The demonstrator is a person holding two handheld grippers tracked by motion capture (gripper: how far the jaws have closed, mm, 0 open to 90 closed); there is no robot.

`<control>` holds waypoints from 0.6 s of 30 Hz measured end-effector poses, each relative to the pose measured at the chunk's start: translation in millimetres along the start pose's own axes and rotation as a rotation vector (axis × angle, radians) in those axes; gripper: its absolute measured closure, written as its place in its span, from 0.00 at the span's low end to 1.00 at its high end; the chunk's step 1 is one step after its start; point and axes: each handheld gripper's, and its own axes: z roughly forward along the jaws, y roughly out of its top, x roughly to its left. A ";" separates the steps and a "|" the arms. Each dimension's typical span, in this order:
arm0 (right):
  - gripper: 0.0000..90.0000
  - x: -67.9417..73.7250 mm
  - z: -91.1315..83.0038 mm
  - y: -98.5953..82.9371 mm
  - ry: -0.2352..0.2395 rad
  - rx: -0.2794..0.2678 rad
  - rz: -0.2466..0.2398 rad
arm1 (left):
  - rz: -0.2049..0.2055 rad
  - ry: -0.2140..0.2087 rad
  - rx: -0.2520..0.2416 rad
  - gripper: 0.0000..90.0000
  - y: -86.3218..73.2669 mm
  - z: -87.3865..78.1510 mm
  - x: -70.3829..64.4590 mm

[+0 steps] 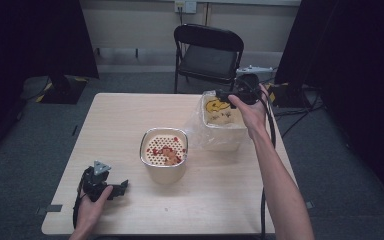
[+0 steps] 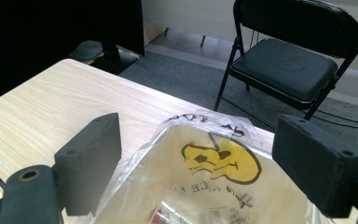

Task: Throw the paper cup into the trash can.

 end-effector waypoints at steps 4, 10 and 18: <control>0.17 0.3 -6.8 -4.4 0.018 0.000 -0.003 | 0.000 0.000 0.000 0.00 0.0 0.0 0.0; 0.17 4.4 -23.0 -9.0 0.039 -0.014 0.003 | 0.000 0.000 0.000 0.00 0.0 0.0 0.0; 0.17 11.7 -41.7 -29.7 0.056 -0.021 0.004 | 0.000 0.000 0.001 0.00 0.0 0.0 0.0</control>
